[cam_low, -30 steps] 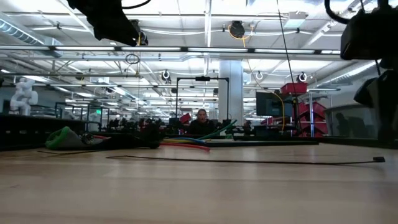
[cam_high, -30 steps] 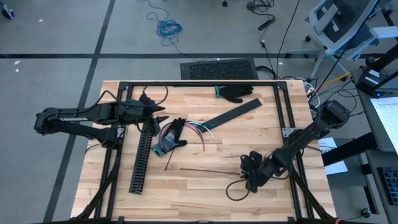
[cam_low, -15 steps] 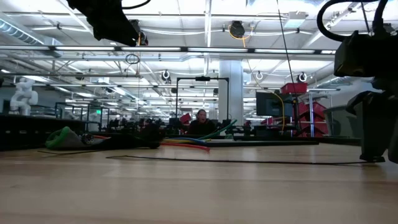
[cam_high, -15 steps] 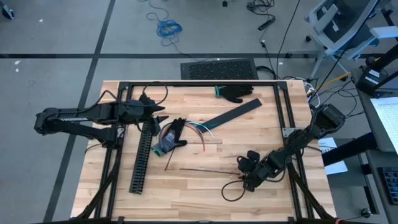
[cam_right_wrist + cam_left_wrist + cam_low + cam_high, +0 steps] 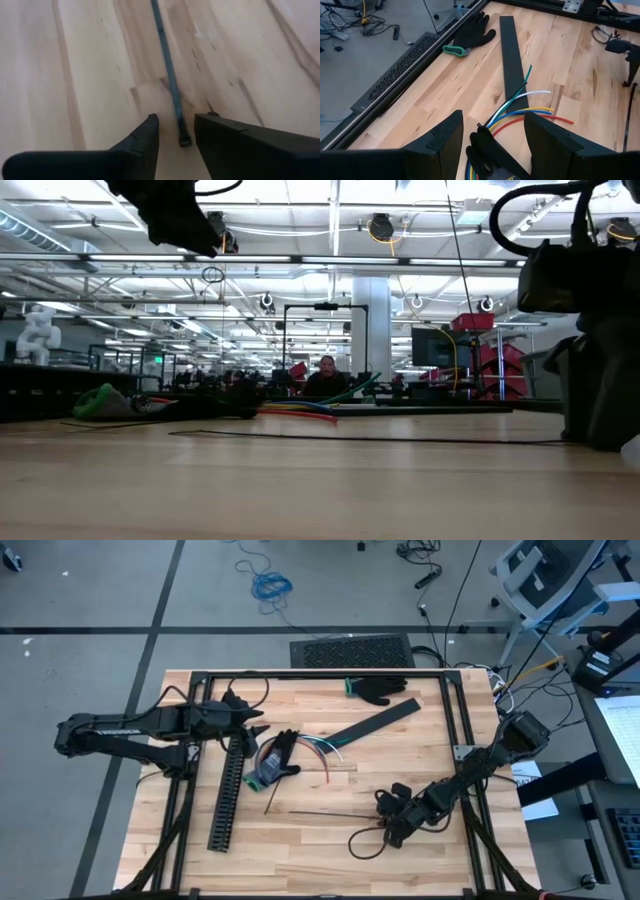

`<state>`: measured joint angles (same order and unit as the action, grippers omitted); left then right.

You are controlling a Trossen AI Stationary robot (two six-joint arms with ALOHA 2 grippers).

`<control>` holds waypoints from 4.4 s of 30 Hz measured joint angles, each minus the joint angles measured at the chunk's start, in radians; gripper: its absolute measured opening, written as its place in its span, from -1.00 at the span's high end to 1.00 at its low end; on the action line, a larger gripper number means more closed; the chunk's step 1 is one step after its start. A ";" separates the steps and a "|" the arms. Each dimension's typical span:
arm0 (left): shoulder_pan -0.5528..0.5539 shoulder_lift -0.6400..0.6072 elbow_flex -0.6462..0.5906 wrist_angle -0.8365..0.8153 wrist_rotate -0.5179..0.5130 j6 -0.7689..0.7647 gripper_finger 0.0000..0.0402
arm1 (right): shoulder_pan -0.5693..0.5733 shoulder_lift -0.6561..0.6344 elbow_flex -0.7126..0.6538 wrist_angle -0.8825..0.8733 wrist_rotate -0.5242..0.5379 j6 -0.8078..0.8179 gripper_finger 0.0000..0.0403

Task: Ziptie cables
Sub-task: Wrap the cable wires with the black zip tie

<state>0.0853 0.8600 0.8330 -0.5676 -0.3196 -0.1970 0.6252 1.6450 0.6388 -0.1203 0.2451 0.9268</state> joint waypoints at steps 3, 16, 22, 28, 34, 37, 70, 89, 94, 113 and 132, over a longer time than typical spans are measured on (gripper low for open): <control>0.000 0.000 0.000 -0.002 0.000 0.000 -0.02 | 0.003 0.002 0.000 -0.007 0.000 0.005 0.47; 0.000 0.000 0.000 -0.004 0.000 0.000 -0.02 | 0.006 -0.008 -0.002 -0.008 -0.036 0.033 0.77; 0.000 0.000 0.000 -0.004 0.000 0.000 -0.02 | 0.007 -0.008 -0.002 -0.013 -0.055 0.008 0.46; 0.000 0.000 0.000 -0.014 0.000 0.000 -0.02 | 0.006 -0.010 -0.001 -0.016 -0.103 -0.089 0.30; 0.000 0.000 0.000 -0.020 0.000 -0.002 -0.02 | 0.006 -0.010 -0.001 -0.023 -0.108 -0.108 0.38; 0.000 0.000 0.000 -0.020 0.000 -0.002 -0.02 | 0.007 -0.010 -0.001 -0.031 -0.110 -0.104 0.50; 0.000 0.000 0.000 -0.016 0.000 0.000 -0.02 | -0.033 -0.232 -0.012 -0.110 0.051 0.098 1.00; 0.000 0.000 0.000 -0.018 0.000 -0.002 -0.02 | -0.067 -0.225 -0.008 -0.080 -0.036 -0.078 0.53; 0.000 0.000 0.000 -0.017 0.000 -0.005 -0.02 | -0.067 -0.163 -0.008 -0.079 -0.039 -0.165 0.16; 0.000 0.000 0.000 -0.017 -0.029 -0.005 -0.02 | -0.077 -0.104 -0.006 -0.056 -0.037 -0.262 0.28; 0.000 0.000 0.000 -0.019 -0.030 -0.004 -0.02 | -0.074 0.011 0.001 0.038 -0.060 -0.251 0.54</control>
<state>0.0853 0.8604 0.8326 -0.5865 -0.3496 -0.2012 0.5510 1.6562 0.6399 -0.0820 0.1854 0.6757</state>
